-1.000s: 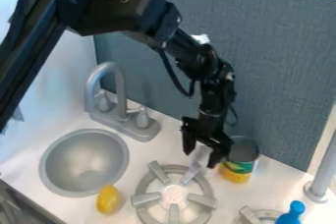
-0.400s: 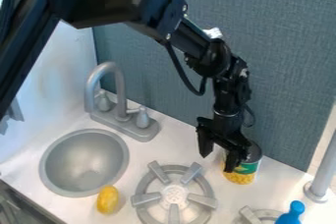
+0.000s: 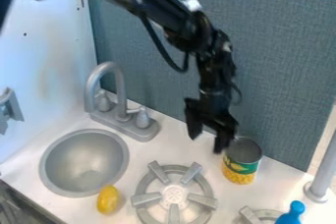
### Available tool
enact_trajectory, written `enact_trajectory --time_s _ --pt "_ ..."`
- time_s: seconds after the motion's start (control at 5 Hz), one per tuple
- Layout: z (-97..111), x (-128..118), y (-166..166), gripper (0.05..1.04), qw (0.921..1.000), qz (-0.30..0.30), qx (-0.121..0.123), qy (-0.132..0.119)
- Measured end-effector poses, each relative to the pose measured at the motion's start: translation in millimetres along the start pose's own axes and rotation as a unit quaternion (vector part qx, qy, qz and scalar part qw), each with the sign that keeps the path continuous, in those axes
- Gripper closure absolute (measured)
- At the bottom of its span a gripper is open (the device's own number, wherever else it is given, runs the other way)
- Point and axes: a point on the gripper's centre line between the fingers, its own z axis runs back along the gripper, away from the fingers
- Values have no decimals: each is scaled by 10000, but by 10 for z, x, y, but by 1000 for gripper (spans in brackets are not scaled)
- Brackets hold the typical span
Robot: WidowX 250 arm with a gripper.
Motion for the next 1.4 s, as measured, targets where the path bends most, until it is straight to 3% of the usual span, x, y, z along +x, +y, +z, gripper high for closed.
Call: enact_trajectory --time_s 0.2,0.4,0.6,1.0,1.2,1.4 --pt "247 -148 155 85 9999 -70 90 -72" --pt "328 -298 211 85 9995 -220 165 170" --pt "205 -528 245 85 9982 -225 314 465" --pt "176 -898 80 85 9983 -319 343 337" --pt "120 -995 -87 85 9985 -384 199 324" --pt "56 -1024 -428 85 9968 -732 126 283"
